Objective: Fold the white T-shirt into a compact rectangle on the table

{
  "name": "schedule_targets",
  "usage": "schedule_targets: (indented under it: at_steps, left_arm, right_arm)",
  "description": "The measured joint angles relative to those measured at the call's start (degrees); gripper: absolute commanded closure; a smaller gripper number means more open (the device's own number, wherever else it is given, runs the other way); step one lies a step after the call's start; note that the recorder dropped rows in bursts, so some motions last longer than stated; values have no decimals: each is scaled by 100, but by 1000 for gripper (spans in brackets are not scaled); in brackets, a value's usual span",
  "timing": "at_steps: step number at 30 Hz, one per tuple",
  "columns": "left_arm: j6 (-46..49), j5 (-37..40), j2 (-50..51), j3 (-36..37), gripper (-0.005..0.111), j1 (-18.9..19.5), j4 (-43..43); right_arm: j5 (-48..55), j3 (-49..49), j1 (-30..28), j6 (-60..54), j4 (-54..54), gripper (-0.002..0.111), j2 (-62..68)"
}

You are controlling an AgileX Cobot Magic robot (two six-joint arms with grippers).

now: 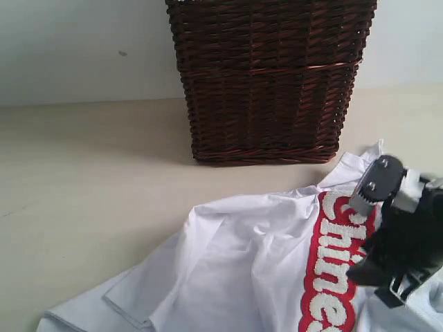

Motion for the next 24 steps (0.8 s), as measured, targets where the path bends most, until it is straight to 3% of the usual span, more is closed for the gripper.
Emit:
schedule_targets:
  at_steps: [5, 10, 17, 24]
  left_arm:
    - [0, 0, 0, 0, 107, 0, 0]
    - [0, 0, 0, 0, 107, 0, 0]
    - [0, 0, 0, 0, 107, 0, 0]
    - [0, 0, 0, 0, 107, 0, 0]
  right_arm:
    - [-1374, 0, -182, 72, 358, 57, -1077]
    - [-2867, -58, -601, 138, 1423, 62, -705]
    - [-2570, -879, -735, 8, 1755, 71, 1215]
    - [-2516, -1896, -742, 8, 2079, 93, 2345]
